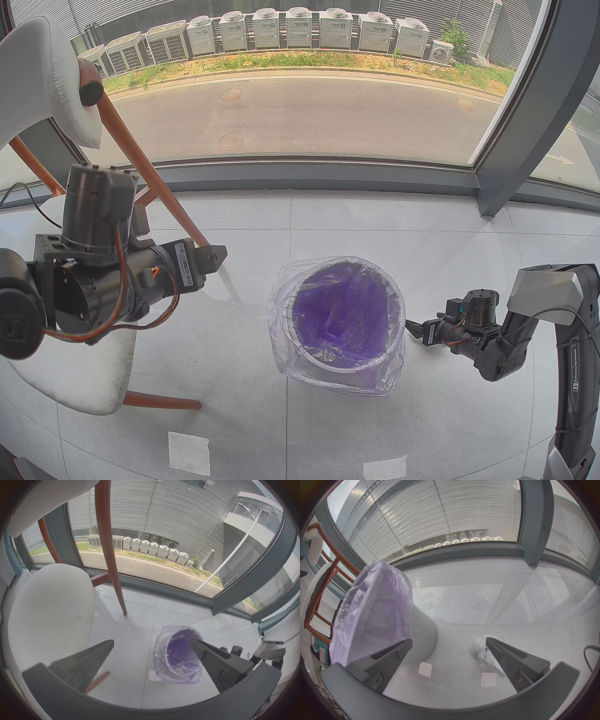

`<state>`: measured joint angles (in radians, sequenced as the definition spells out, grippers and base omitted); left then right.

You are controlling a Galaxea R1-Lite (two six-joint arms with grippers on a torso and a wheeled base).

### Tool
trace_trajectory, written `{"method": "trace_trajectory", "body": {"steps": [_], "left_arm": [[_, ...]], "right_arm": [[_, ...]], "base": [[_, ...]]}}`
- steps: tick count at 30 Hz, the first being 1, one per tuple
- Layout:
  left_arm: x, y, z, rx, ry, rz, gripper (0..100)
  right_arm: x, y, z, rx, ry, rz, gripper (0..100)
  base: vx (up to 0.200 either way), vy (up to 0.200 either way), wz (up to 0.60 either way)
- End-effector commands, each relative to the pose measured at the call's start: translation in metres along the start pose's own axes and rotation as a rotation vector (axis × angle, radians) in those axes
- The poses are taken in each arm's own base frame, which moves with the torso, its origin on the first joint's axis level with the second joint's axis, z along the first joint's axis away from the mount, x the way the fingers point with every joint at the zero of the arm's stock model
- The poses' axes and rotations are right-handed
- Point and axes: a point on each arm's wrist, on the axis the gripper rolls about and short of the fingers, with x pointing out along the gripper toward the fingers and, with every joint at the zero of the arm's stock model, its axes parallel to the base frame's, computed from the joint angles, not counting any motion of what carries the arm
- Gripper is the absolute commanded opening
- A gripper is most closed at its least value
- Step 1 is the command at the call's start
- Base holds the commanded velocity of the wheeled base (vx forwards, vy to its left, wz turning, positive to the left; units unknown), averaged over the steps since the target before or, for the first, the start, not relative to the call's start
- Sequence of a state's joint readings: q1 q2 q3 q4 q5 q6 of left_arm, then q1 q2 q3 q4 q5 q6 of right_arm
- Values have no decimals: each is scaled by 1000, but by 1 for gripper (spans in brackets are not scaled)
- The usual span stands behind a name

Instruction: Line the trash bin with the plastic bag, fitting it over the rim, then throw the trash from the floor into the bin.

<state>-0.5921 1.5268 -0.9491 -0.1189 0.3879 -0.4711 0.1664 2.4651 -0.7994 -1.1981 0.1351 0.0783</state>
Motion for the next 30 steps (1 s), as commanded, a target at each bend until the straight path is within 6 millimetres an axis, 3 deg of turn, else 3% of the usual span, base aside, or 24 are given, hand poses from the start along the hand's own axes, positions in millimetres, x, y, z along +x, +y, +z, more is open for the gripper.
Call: {"method": "trace_trajectory", "body": {"steps": [1,3,6,7,8,10,14,15,16,19,22,24,25,30], "left_arm": [[-5,3,-10,37,4,-11,100],[-1,2,-14,37,-8,-36,100],[4,2,-35,70,84,-87,100],[4,2,-35,70,84,-87,100],[4,4,-59,104,186,-129,100],[8,11,-82,136,296,-148,100],[39,13,-116,178,458,-117,100],[40,13,-117,179,461,-116,100],[56,7,-121,177,461,-115,100],[74,0,-126,171,444,-125,100],[106,-11,-143,178,442,-133,100],[114,-13,-147,179,442,-132,100],[131,-17,-157,184,457,-124,100],[158,-28,-168,190,457,-118,100]], "right_arm": [[-15,-10,23,-8,-58,2,100],[-38,-8,41,-3,-85,64,100],[-70,0,41,9,-26,135,100],[-70,0,41,9,-26,135,100],[-87,6,32,16,33,160,100],[-94,13,20,11,78,177,100],[-107,23,-3,-8,151,204,100],[-107,24,-4,-7,156,205,100],[-111,27,-13,-16,184,214,100],[-112,31,-21,-39,199,226,100],[-103,35,-30,-75,199,242,100],[-100,36,-32,-80,195,241,100],[-93,37,-36,-92,184,230,100],[-85,48,-45,-124,180,254,100]], "base": [[0,0,0],[0,0,0],[0,0,0],[0,0,0],[0,0,0],[0,0,0],[0,0,0],[0,0,0],[0,0,0],[0,0,0],[0,0,0],[0,0,0],[0,0,0],[0,0,0]]}}
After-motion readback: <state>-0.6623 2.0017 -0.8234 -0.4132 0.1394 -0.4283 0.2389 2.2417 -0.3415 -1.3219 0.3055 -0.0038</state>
